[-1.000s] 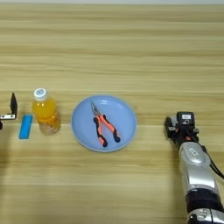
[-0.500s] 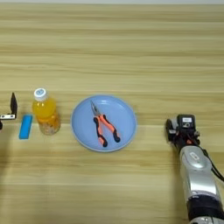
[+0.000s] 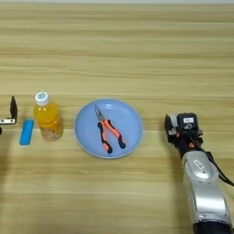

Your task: Move the objects on the table

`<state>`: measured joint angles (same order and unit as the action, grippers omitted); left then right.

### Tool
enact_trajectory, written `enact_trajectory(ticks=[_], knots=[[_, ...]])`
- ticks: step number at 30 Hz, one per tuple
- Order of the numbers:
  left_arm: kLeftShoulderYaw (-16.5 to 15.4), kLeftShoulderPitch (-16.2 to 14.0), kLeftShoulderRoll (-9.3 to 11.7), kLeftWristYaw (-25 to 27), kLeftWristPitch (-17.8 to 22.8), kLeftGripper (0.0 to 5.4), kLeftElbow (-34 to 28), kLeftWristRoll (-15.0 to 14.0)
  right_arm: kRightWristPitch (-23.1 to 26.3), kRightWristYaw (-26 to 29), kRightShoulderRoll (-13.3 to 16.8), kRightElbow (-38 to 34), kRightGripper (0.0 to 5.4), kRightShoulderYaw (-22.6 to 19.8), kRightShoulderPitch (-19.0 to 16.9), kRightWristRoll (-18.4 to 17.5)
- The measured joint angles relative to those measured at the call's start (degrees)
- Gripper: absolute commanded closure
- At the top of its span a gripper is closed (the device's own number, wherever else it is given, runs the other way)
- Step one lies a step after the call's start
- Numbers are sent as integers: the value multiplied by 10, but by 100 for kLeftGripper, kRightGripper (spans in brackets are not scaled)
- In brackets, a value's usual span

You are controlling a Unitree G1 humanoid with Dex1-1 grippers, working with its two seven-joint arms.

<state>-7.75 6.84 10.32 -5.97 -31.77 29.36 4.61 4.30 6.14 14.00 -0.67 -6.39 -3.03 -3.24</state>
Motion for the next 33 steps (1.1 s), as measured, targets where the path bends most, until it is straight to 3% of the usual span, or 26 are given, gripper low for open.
enact_trajectory(ticks=[7,12,24,33], knots=[[2,-5,-1,-1,1,0,-8,1,25,27,-19,-118,288,83,-44,21],[2,-7,-2,-2,3,0,-12,1,33,47,-27,-154,288,133,-60,33],[2,-6,-2,-2,6,0,-11,1,55,82,-53,-176,288,270,-64,65],[3,-2,-2,-3,8,0,-8,2,61,105,-63,-171,288,347,-63,81]])
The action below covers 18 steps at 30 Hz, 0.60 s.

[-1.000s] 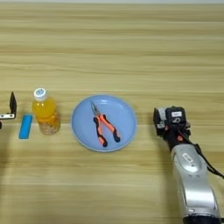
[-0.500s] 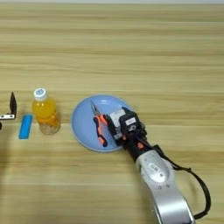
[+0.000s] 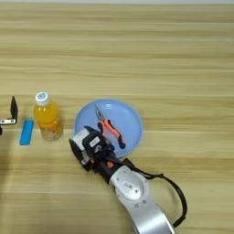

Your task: Move the objects on the table

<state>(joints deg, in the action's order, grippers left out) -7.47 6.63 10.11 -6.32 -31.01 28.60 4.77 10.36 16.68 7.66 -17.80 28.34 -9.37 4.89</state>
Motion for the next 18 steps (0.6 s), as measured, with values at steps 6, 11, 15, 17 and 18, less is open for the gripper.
enact_trajectory(ticks=[6,11,15,17,18], knots=[[0,5,0,-1,0,0,7,0,-10,11,-14,46,288,39,3,5],[0,6,0,-1,0,0,8,0,-24,13,-21,86,289,54,6,5],[0,7,0,-1,0,0,9,0,-37,13,-29,125,289,56,13,6],[0,7,0,-1,0,0,9,0,-47,14,-31,144,289,54,18,5],[0,7,0,-1,0,0,9,0,-49,14,-31,151,289,53,20,5]])
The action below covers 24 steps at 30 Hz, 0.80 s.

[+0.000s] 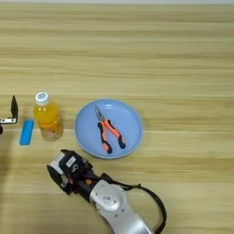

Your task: Move the objects on the table

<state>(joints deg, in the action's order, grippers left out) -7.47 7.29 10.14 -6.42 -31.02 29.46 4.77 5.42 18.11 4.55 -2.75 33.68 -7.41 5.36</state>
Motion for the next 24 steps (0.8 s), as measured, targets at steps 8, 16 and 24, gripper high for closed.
enact_trajectory(ticks=[8,16,24], knots=[[0,0,0,0,0,0,0,0,-26,23,-11,66,289,-18,15,-16],[0,0,0,0,0,0,0,0,-52,39,-26,106,240,-30,27,-27],[0,0,0,0,0,0,0,0,-73,44,-26,113,151,-29,24,-25]])
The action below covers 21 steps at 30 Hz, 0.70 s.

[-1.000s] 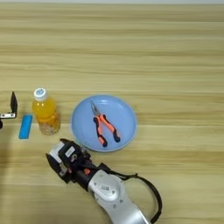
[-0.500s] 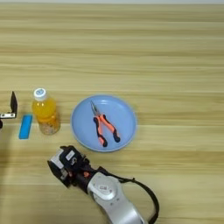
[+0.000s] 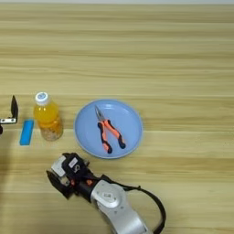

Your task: Move the objects on the table

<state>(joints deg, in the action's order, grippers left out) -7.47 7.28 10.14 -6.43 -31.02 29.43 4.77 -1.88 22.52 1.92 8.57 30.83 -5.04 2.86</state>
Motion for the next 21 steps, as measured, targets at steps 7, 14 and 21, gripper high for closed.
enact_trajectory(ticks=[7,14,21], knots=[[0,0,0,0,0,0,0,0,-12,0,0,-30,73,-1,-5,0],[0,0,0,0,0,0,0,0,-15,-5,3,-55,5,-12,-8,0],[0,0,0,0,0,0,0,0,-23,-12,7,-72,5,-41,-6,-1]])
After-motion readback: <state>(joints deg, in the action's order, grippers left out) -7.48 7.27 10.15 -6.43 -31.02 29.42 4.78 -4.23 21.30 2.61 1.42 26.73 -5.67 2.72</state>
